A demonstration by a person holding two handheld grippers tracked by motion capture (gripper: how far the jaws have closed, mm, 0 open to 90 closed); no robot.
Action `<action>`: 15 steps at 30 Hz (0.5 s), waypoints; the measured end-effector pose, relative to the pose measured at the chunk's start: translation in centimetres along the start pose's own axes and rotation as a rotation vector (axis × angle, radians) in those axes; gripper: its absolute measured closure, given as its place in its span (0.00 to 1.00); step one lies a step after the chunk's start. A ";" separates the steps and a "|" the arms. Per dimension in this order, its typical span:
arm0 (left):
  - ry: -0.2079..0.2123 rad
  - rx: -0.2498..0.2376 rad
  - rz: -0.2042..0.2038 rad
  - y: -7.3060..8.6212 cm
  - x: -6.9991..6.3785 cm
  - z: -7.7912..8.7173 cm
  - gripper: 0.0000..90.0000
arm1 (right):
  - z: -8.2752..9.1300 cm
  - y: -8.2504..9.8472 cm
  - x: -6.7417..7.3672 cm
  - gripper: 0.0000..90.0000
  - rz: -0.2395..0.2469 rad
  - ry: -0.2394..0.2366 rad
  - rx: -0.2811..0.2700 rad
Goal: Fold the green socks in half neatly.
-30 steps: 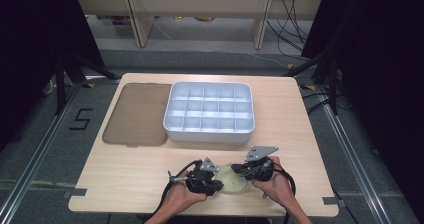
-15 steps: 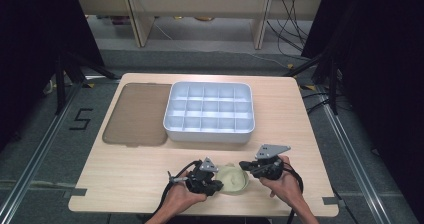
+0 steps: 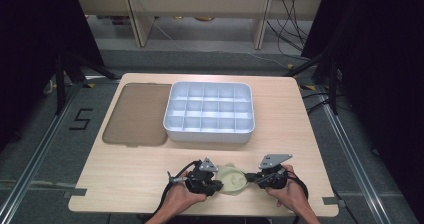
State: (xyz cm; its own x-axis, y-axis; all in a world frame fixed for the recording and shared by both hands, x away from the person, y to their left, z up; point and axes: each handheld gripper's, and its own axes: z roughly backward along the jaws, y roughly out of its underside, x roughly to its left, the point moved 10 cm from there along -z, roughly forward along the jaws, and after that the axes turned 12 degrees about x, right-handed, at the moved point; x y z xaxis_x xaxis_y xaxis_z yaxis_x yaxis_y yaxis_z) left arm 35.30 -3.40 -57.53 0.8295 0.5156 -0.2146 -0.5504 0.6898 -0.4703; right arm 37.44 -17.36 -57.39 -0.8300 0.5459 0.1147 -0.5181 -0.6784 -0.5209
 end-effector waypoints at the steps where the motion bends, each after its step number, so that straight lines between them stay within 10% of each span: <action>1: 0.000 0.000 0.000 0.0 0.0 0.0 0.93 | 0.0 0.0 0.0 0.99 0.000 0.000 0.000; 3: 0.008 -0.058 0.050 -0.6 -0.3 0.1 0.93 | 1.0 -0.6 0.1 0.99 -0.004 0.007 -0.039; 15: -0.064 -0.117 0.031 -3.8 1.9 1.7 0.95 | 1.5 -1.6 1.9 0.99 0.054 -0.016 -0.074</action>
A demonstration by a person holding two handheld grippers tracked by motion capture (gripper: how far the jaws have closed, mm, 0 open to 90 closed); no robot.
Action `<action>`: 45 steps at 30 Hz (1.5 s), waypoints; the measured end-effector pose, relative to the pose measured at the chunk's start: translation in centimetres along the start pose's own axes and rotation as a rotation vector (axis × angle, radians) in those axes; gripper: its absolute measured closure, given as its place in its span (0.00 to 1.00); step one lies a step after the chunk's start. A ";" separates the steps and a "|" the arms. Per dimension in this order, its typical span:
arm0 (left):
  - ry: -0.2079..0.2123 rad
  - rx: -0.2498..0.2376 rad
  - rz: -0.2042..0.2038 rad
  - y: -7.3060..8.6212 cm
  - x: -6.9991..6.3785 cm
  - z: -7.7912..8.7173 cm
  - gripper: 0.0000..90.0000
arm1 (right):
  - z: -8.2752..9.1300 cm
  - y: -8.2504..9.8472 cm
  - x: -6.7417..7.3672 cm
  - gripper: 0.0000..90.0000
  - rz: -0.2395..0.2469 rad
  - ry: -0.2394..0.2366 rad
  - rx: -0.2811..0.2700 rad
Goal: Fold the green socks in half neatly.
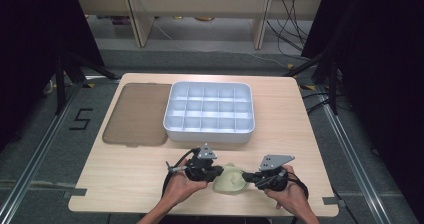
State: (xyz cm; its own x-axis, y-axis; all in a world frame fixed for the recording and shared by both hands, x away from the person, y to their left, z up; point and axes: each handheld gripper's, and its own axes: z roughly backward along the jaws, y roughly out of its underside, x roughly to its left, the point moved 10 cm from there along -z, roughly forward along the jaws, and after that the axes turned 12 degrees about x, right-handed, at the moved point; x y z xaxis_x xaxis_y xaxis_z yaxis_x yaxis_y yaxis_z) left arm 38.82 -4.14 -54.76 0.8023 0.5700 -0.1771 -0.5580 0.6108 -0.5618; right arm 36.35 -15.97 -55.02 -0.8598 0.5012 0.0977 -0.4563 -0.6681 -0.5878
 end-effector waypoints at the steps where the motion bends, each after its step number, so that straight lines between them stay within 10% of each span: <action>1: -0.015 0.012 0.006 -0.3 0.6 -0.7 0.95 | -0.3 0.0 0.4 0.99 0.001 -0.011 0.002; 5: -0.020 0.057 0.031 0.5 1.9 -2.6 0.95 | -0.9 0.4 0.7 0.99 0.003 -0.015 0.038; 29: -0.011 0.053 0.023 1.5 1.5 -1.7 0.92 | -1.5 1.2 -0.8 0.99 -0.032 0.013 0.077; 45: 0.037 0.045 -0.001 3.6 -1.8 -0.4 0.94 | -1.8 -1.6 -2.1 0.99 -0.024 0.045 0.032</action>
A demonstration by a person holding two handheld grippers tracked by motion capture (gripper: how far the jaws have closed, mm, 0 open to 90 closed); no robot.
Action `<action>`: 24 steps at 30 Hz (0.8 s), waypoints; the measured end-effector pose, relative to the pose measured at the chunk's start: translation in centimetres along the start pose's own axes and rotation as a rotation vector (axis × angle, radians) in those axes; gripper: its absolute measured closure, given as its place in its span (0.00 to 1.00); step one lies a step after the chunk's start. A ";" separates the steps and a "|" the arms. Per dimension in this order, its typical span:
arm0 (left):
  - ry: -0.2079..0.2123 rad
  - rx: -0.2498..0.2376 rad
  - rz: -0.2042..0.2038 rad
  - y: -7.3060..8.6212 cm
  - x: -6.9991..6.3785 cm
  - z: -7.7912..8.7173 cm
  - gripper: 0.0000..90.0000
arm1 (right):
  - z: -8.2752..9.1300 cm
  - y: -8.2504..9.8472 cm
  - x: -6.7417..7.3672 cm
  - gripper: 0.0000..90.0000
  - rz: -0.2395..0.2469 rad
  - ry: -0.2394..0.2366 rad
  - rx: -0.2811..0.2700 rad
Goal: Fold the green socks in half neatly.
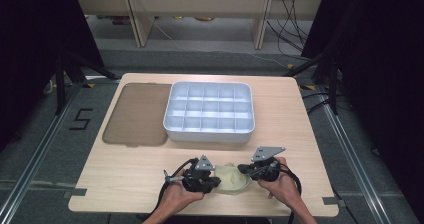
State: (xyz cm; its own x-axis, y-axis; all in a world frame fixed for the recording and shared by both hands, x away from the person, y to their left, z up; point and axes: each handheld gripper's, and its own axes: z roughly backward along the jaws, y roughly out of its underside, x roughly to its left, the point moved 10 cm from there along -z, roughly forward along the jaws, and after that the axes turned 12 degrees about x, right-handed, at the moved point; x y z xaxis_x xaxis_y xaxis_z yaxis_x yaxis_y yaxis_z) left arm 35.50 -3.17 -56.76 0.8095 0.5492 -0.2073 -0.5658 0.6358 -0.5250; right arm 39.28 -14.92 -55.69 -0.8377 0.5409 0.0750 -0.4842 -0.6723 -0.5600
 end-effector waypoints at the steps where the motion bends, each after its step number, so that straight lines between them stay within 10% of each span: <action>1: 0.000 0.000 0.000 0.0 0.0 0.0 0.94 | -0.3 0.0 -0.2 0.99 0.006 0.008 0.009; 9: 0.027 -0.026 0.029 -0.3 -0.2 0.2 0.84 | -0.6 0.3 -0.5 0.98 -0.004 0.006 0.012; 24: 0.063 -0.012 0.223 0.9 0.3 1.1 0.50 | 0.3 0.0 -0.2 0.97 -0.011 0.007 -0.028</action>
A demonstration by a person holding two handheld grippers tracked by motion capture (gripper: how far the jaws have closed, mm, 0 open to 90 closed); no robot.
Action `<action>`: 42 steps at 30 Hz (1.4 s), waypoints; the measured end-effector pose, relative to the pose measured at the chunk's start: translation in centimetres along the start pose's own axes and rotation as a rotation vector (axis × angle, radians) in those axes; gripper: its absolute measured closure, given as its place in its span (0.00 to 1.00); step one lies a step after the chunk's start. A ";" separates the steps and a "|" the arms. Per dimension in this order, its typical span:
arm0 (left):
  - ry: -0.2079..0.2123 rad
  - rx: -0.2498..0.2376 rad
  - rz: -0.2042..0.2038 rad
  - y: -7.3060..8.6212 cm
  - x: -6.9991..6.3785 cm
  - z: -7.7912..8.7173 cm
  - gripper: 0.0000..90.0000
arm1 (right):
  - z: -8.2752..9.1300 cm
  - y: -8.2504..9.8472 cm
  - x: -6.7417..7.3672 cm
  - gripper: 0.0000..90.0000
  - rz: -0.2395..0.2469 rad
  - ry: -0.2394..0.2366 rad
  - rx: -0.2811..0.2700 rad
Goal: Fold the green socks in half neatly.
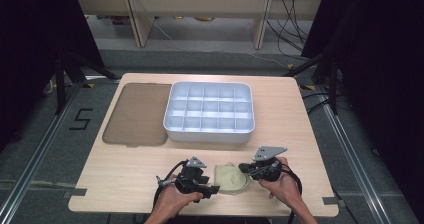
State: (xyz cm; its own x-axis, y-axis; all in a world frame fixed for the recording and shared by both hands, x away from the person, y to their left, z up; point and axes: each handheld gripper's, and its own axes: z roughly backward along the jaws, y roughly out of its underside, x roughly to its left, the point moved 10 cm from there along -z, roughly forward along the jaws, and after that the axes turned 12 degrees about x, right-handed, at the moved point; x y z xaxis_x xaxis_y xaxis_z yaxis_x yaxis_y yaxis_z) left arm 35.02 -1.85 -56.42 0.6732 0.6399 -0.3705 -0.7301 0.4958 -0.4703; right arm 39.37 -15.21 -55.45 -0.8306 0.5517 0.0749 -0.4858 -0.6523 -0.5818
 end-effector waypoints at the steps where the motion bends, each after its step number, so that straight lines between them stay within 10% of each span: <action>1: 0.000 0.000 0.000 0.0 0.0 0.0 0.49 | 0.0 0.0 0.0 0.97 0.000 0.000 0.000; 12: -0.004 0.026 0.051 -1.2 0.2 -1.4 0.47 | 0.5 0.0 0.0 0.97 -0.004 -0.003 -0.016; 24: -0.035 0.063 0.015 -1.4 0.5 -2.0 0.52 | 0.7 0.1 -0.1 0.96 0.002 -0.001 -0.016; 42: -0.039 0.002 -0.016 -1.4 0.6 -2.3 0.91 | 0.5 -0.3 0.5 0.96 0.033 -0.008 -0.022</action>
State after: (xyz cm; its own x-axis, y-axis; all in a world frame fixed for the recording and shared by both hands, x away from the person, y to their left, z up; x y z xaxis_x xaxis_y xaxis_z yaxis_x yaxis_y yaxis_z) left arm 36.76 -3.54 -57.83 0.6795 0.6543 -0.3320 -0.7198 0.5069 -0.4743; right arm 38.93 -15.00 -54.86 -0.8481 0.5262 0.0615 -0.4522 -0.6584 -0.6017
